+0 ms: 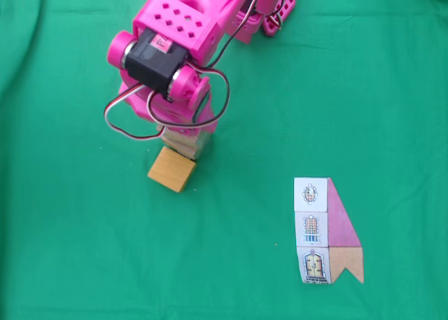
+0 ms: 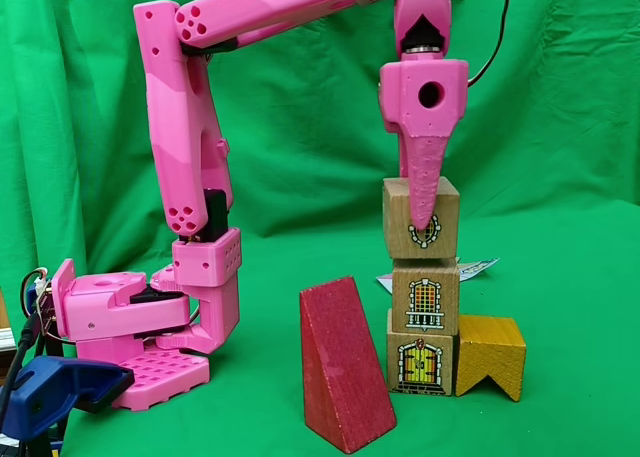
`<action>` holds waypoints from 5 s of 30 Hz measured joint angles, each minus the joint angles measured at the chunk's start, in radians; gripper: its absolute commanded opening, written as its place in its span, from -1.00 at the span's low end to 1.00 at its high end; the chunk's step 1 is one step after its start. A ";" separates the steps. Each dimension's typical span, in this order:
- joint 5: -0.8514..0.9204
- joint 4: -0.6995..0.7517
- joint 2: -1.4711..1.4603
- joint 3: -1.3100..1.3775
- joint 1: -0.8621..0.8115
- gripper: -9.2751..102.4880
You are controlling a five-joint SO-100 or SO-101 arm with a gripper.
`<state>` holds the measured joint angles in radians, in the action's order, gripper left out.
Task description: Grasp some building blocks and build the house on the picture.
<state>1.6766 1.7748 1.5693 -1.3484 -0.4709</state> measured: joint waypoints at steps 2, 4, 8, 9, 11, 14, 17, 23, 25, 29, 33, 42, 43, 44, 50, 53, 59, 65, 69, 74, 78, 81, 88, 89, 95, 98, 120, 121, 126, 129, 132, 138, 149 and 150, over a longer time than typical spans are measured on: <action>0.002 0.000 0.000 0.000 0.000 -0.43; 0.003 0.000 0.000 0.000 0.000 -0.35; 0.006 0.000 0.000 0.000 0.000 -0.25; 0.006 0.000 0.000 0.000 0.000 -0.24; 0.006 0.000 0.000 0.000 0.000 -0.24; 0.006 0.000 0.000 0.000 0.000 -0.24; 0.006 0.000 0.000 0.000 0.000 -0.24; 0.006 0.000 0.006 0.000 0.000 -0.24; 0.006 0.000 0.034 0.000 0.000 -0.24; 0.006 0.000 0.114 -0.002 0.000 -0.23; 0.006 0.000 0.170 -0.002 0.000 -0.23; 0.005 0.000 0.242 -0.002 -0.074 -0.23; 0.005 0.000 0.249 -0.002 -0.091 -0.23; 0.005 0.000 0.256 -0.002 -0.110 -0.23; 0.005 0.000 0.299 -0.002 -0.192 -0.23; 0.005 0.000 0.301 -0.002 -0.264 -0.23; 0.005 0.000 0.301 -0.003 -0.383 -0.23; 0.008 0.000 0.302 -0.038 -0.483 -0.23; 0.000 0.000 0.301 -0.112 -0.518 -0.23; -0.003 0.000 0.301 -0.224 -0.529 -0.23; -0.005 0.000 0.301 -0.324 -0.543 -0.23; -0.005 0.000 0.301 -0.387 -0.537 -0.22; -0.005 0.000 0.301 -0.416 -0.535 -0.22; -0.005 0.000 0.302 -0.419 -0.537 -0.22; -0.005 -0.011 0.304 -0.431 -0.529 -0.22; -0.005 -0.052 0.304 -0.480 -0.532 -0.22; -0.003 -0.242 0.347 -0.657 -0.443 -0.22; -0.003 -0.242 0.347 -0.657 -0.439 -0.22; -0.003 -0.242 0.347 -0.657 -0.422 -0.22; -0.003 -0.242 0.347 -0.657 -0.425 -0.22; -0.003 -0.242 0.347 -0.657 -0.425 -0.22; -0.003 -0.282 0.347 -0.690 -0.425 -0.22; -0.003 -0.413 0.439 -0.864 -0.425 -0.22; -0.003 -0.413 0.453 -0.882 -0.425 -0.22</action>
<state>1.6736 1.3622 2.0218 -2.2304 -0.8958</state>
